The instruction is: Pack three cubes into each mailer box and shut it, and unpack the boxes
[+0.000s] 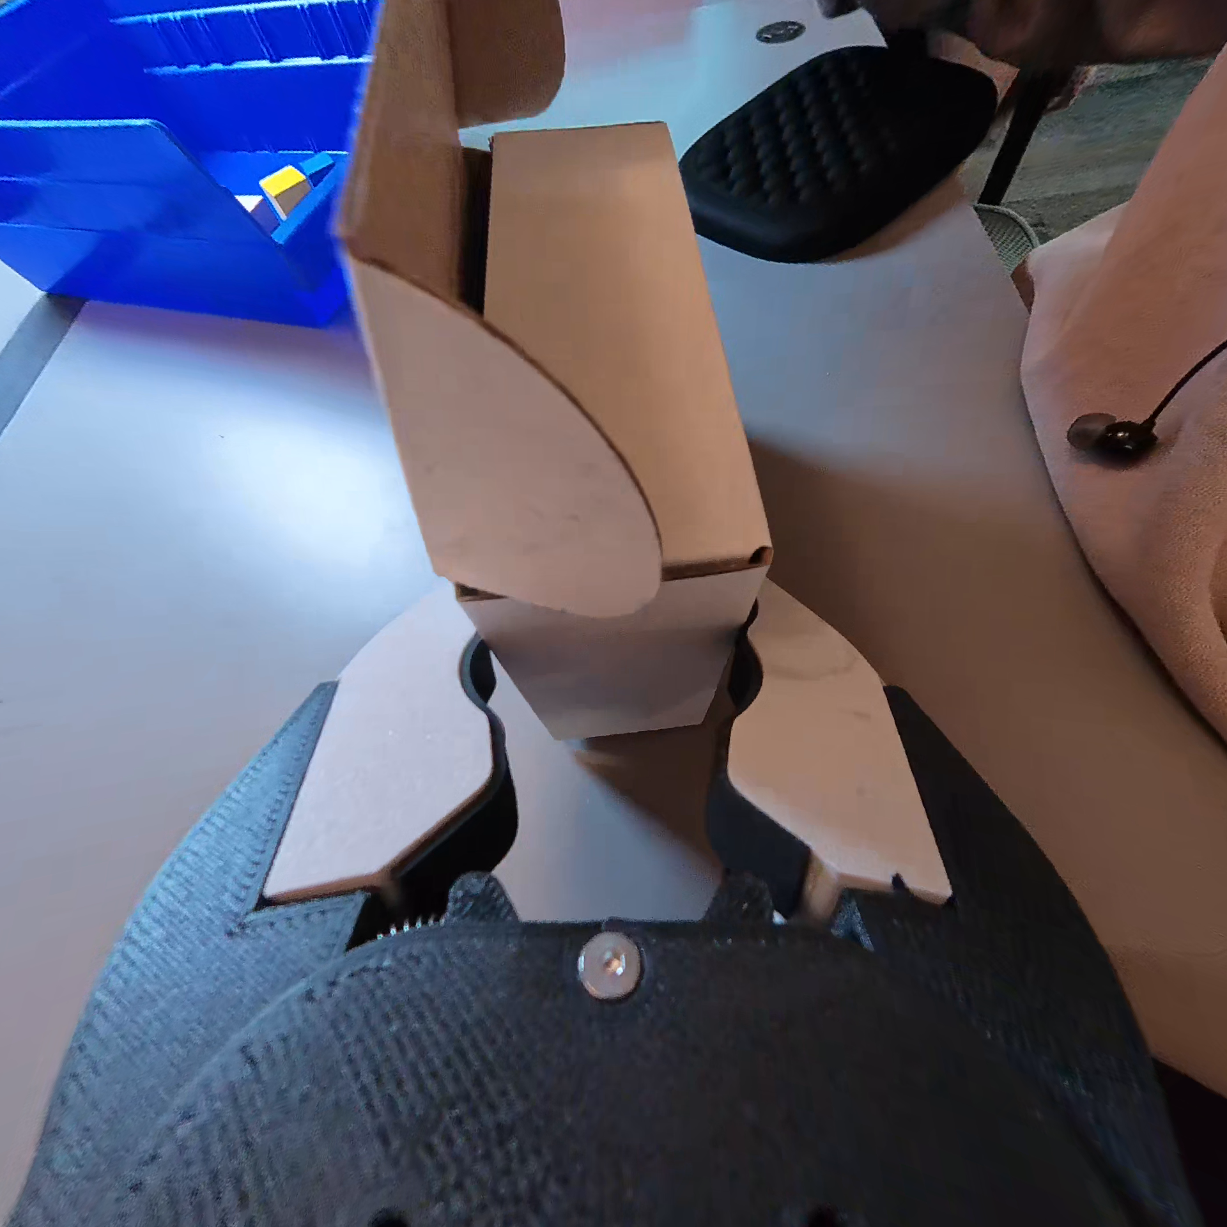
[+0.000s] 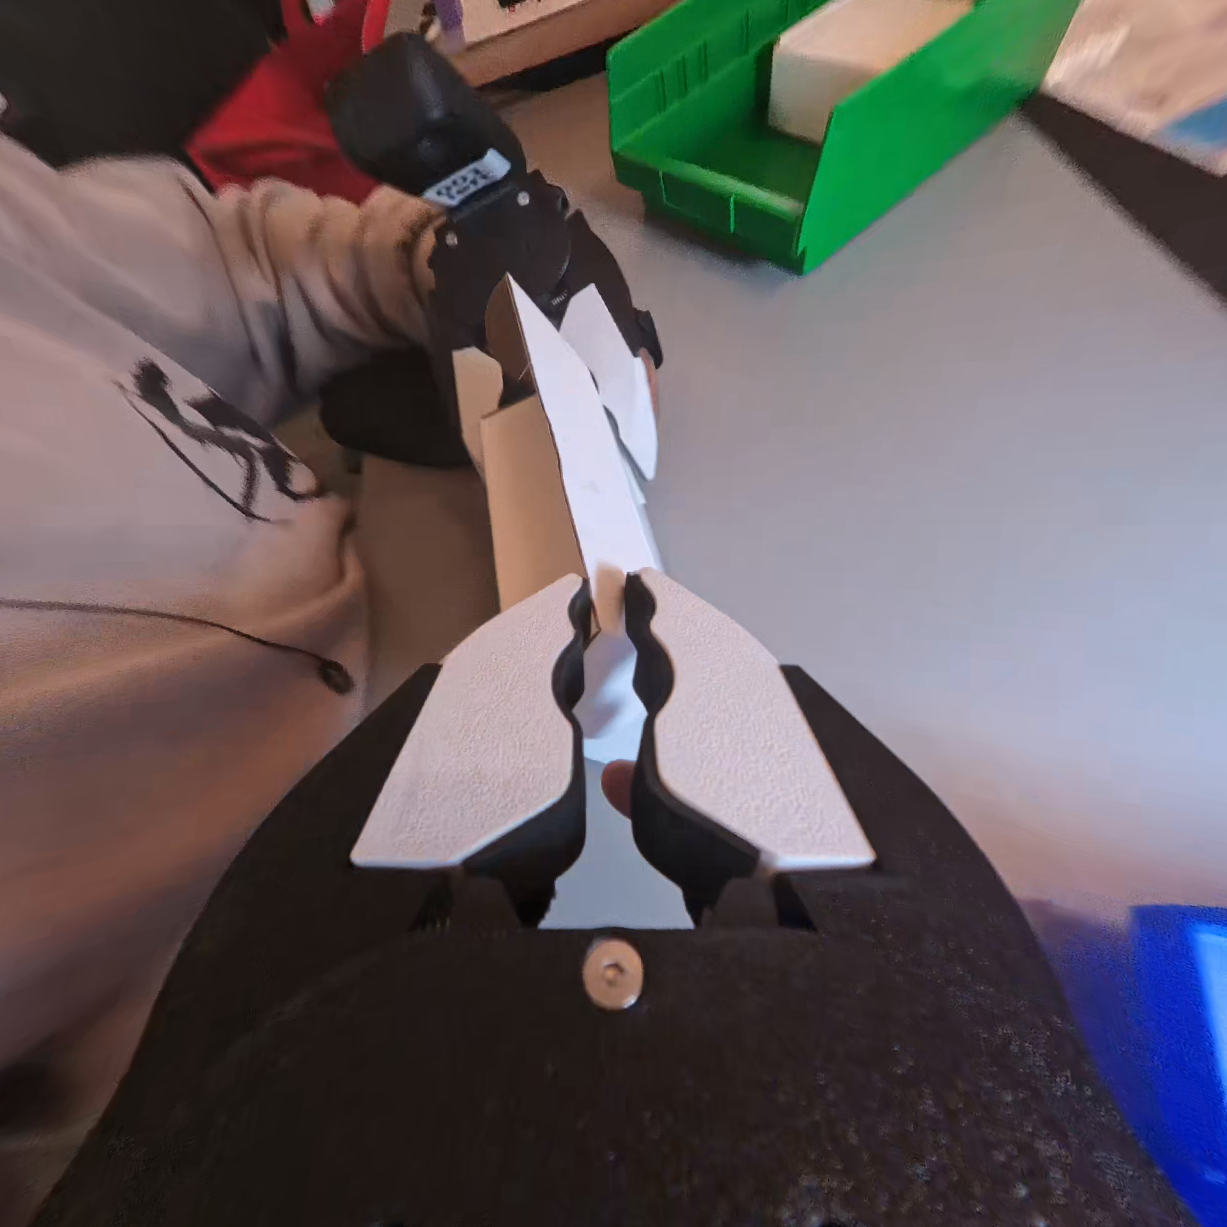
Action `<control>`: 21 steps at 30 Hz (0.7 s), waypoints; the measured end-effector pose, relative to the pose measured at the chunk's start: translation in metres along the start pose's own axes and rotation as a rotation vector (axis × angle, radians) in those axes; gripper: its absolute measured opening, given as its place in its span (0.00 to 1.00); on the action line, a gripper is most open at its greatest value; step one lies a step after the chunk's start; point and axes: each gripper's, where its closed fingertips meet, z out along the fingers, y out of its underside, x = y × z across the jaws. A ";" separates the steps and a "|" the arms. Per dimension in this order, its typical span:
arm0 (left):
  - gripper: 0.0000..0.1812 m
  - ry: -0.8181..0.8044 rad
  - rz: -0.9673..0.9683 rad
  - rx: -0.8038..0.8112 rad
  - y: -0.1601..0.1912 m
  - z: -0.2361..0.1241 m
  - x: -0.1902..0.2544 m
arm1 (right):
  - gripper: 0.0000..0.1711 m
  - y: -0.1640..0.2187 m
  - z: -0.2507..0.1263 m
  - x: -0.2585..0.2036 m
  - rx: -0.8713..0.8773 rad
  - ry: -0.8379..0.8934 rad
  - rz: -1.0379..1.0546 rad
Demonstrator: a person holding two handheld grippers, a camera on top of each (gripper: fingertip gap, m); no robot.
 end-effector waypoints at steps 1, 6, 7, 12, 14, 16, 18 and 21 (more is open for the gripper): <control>0.39 0.015 -0.010 -0.003 0.001 0.000 0.000 | 0.05 -0.002 0.000 0.003 0.000 -0.022 0.086; 0.39 0.053 -0.039 0.006 0.002 0.000 0.002 | 0.04 -0.007 0.006 0.025 0.072 -0.095 0.366; 0.39 0.055 -0.041 0.007 0.002 0.000 0.002 | 0.04 -0.007 0.007 0.025 0.085 -0.122 0.386; 0.39 0.057 -0.066 0.016 0.002 0.000 0.001 | 0.04 -0.008 0.007 0.022 0.113 -0.139 0.404; 0.38 0.069 -0.070 0.017 0.003 -0.001 0.002 | 0.05 -0.007 0.007 0.015 0.117 -0.177 0.362; 0.38 0.077 -0.081 0.016 0.003 -0.001 0.002 | 0.08 -0.003 0.005 0.003 0.118 -0.242 0.314; 0.38 0.085 -0.086 0.022 0.004 -0.003 0.001 | 0.17 0.002 0.002 -0.005 0.123 -0.269 0.200; 0.38 0.110 -0.085 0.040 0.004 -0.005 0.002 | 0.23 0.006 -0.010 -0.015 0.189 -0.306 0.005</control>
